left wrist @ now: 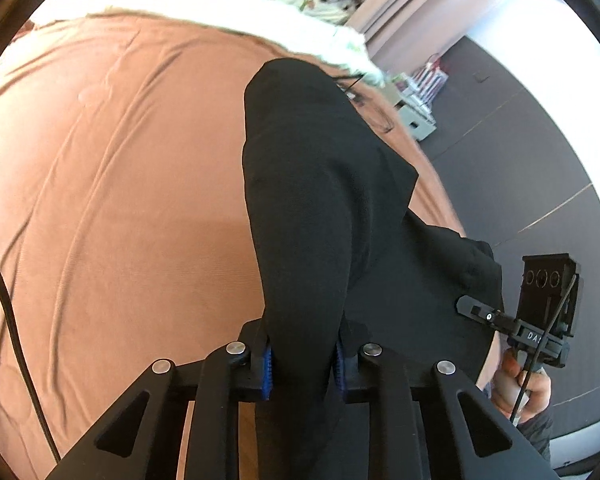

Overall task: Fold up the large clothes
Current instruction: 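Grasp the folded shirt edge with both tools and lift it up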

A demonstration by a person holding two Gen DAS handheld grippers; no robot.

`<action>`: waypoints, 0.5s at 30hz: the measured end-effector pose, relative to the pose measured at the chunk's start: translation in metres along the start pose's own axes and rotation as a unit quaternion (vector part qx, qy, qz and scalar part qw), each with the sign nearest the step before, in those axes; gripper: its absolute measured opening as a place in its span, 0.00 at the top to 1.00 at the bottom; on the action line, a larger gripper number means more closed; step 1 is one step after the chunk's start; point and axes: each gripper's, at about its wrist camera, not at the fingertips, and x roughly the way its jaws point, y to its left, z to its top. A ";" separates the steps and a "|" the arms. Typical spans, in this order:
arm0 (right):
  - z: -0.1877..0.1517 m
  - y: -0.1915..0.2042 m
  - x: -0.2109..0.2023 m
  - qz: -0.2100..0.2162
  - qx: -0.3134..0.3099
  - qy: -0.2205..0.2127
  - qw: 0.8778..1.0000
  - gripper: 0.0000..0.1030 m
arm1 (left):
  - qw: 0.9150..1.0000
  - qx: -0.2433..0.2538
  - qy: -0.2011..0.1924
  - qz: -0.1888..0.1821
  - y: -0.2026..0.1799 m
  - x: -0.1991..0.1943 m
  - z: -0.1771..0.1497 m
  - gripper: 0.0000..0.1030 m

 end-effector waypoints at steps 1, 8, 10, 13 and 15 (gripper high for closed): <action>-0.004 0.008 -0.009 -0.002 -0.006 -0.006 1.000 0.88 | 1.000 0.003 -0.004 -0.003 -0.005 -0.007 -0.002 0.79; -0.044 0.057 -0.073 -0.018 -0.038 -0.051 0.998 0.89 | 0.998 0.032 -0.035 -0.031 -0.052 -0.066 -0.025 0.80; -0.059 0.060 -0.097 -0.024 -0.043 -0.062 0.997 0.89 | 0.998 0.042 -0.040 -0.038 -0.067 -0.078 -0.030 0.81; -0.075 0.074 -0.124 -0.035 -0.045 -0.082 0.995 0.89 | 0.996 0.058 -0.043 -0.050 -0.092 -0.092 -0.039 0.82; -0.086 0.082 -0.144 -0.044 -0.048 -0.097 0.993 0.90 | 0.995 0.070 -0.044 -0.059 -0.109 -0.100 -0.044 0.82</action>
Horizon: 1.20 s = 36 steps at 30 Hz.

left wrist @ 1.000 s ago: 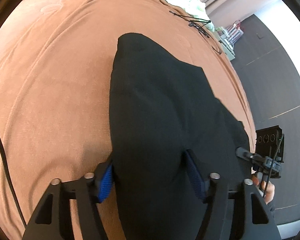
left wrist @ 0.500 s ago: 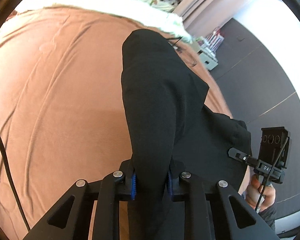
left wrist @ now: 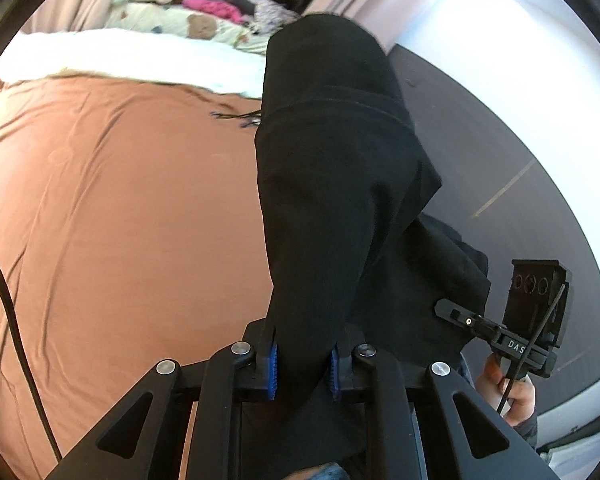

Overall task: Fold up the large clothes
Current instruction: 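Grasp the folded shirt edge with both tools and lift it up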

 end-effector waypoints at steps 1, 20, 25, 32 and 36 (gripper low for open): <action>-0.002 0.003 -0.009 -0.005 -0.002 -0.006 1.000 0.90 | 1.000 0.004 -0.001 -0.004 -0.008 -0.002 -0.001 0.82; -0.049 0.010 -0.231 -0.116 -0.011 -0.079 0.990 0.90 | 0.991 0.077 0.030 -0.106 -0.198 0.036 -0.027 0.83; -0.065 0.012 -0.265 -0.140 -0.012 -0.090 0.986 0.90 | 0.987 0.089 0.051 -0.126 -0.236 0.065 -0.038 0.83; -0.080 0.008 -0.293 -0.176 0.005 -0.095 0.980 0.90 | 0.980 0.099 0.080 -0.150 -0.282 0.122 -0.059 0.83; -0.077 0.003 -0.293 -0.199 0.016 -0.089 0.976 0.90 | 0.977 0.094 0.105 -0.160 -0.298 0.158 -0.066 0.83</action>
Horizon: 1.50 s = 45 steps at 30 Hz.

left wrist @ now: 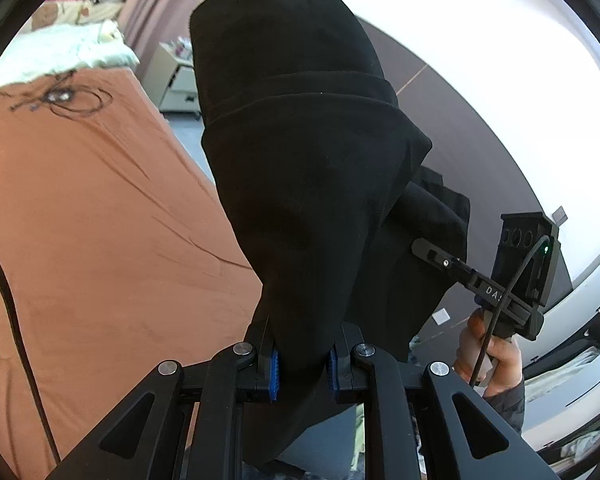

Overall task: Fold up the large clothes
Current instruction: 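Grasp the folded shirt edge with both tools and lift it up, then fold the lifted shirt over onto itself with both tools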

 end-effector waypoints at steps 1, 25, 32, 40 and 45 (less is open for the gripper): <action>0.000 0.000 0.004 -0.006 0.002 0.004 1.000 0.90 | 1.000 -0.002 0.005 -0.003 0.004 0.006 0.001 0.83; 0.054 -0.002 0.204 -0.134 0.075 0.119 0.981 0.64 | 0.991 -0.066 0.094 0.062 0.190 0.182 0.076 0.62; 0.073 0.012 0.171 -0.185 0.105 0.068 0.975 0.32 | 0.989 -0.056 0.109 0.078 0.205 0.189 0.066 0.40; 0.007 0.027 0.080 -0.198 0.148 0.067 0.967 0.32 | 0.987 -0.066 0.124 0.084 0.199 0.187 0.060 0.40; -0.038 0.003 0.044 -0.188 0.223 0.069 0.954 0.32 | 0.983 -0.065 0.147 0.093 0.201 0.195 0.036 0.40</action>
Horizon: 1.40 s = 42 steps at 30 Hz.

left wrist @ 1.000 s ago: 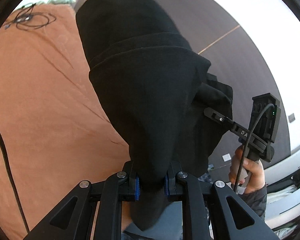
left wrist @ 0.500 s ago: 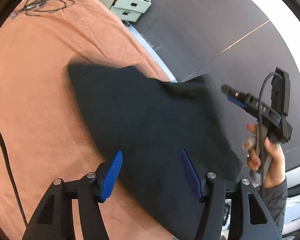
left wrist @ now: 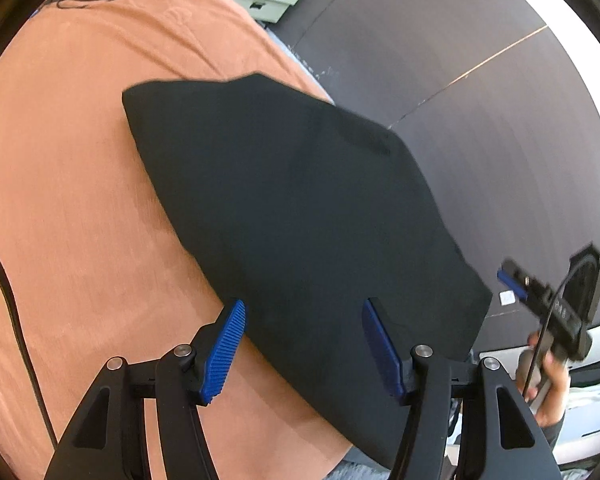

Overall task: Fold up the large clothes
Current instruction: 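Fold the lifted shirt over onto itself with both tools, then open both tools and release the folded shirt stack on the bed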

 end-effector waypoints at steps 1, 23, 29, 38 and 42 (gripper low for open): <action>-0.008 -0.008 -0.005 0.004 0.013 0.001 1.000 0.32 | 1.000 -0.001 0.004 0.001 0.001 0.003 -0.003 0.40; -0.026 -0.061 0.013 0.028 0.111 -0.016 0.993 0.90 | 1.000 0.006 0.022 -0.011 0.004 0.030 -0.019 0.46; -0.021 -0.057 -0.020 0.006 0.114 -0.022 0.993 0.81 | 1.000 0.017 -0.001 -0.009 -0.001 -0.004 -0.027 0.46; -0.059 -0.006 -0.092 0.004 0.068 -0.059 0.996 0.22 | 0.998 0.027 -0.055 0.015 -0.009 -0.098 -0.054 0.37; -0.086 0.008 -0.114 -0.006 0.051 -0.062 0.997 0.17 | 0.995 0.040 -0.087 0.016 -0.023 -0.134 -0.070 0.08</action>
